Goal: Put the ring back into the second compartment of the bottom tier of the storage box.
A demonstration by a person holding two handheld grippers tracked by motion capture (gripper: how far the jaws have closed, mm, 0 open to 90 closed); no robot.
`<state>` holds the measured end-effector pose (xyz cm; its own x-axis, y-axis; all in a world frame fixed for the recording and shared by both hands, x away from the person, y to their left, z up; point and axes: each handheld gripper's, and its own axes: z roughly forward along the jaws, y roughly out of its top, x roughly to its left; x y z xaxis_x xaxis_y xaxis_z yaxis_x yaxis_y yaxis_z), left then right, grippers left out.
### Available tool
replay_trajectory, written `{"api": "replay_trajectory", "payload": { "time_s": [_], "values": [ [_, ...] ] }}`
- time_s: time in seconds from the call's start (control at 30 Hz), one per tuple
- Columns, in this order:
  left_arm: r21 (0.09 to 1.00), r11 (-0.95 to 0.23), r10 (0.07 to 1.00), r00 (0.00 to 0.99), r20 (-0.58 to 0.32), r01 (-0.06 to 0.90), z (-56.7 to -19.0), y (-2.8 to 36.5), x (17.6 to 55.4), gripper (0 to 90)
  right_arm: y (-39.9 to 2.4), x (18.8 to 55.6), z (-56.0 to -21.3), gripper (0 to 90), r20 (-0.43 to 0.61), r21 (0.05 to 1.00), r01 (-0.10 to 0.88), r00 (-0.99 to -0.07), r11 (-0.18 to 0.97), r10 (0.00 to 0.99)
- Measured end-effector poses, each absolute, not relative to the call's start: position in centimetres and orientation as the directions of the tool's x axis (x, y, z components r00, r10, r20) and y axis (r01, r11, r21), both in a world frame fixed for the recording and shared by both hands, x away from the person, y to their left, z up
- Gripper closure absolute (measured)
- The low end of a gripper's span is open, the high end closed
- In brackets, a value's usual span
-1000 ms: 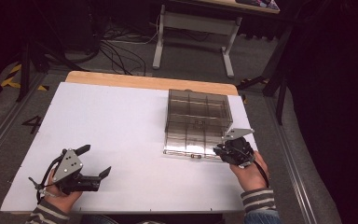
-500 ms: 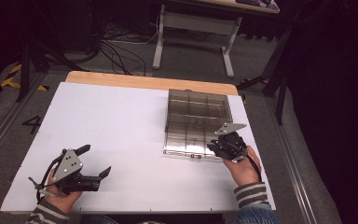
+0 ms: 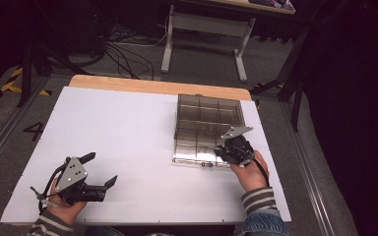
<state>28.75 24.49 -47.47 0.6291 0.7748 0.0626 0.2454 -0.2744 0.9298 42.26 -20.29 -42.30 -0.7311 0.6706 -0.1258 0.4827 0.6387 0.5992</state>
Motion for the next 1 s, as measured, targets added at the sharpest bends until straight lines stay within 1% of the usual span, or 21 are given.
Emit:
{"api": "replay_trajectory", "payload": {
  "time_s": [0.2,1.0],
  "values": [
    [0.929,-0.276,0.774,0.629,0.064,0.245,-47.5,24.5,28.8,2.8,-19.8,42.9,-43.3,74.4,-0.118,0.589,0.488,-0.737,0.645,0.665],
    [0.928,-0.282,0.772,0.632,0.068,0.245,-47.5,24.4,28.8,2.9,-18.0,44.4,-45.3,74.2,-0.084,0.56,0.501,-0.758,0.66,0.647]
  ]
}}
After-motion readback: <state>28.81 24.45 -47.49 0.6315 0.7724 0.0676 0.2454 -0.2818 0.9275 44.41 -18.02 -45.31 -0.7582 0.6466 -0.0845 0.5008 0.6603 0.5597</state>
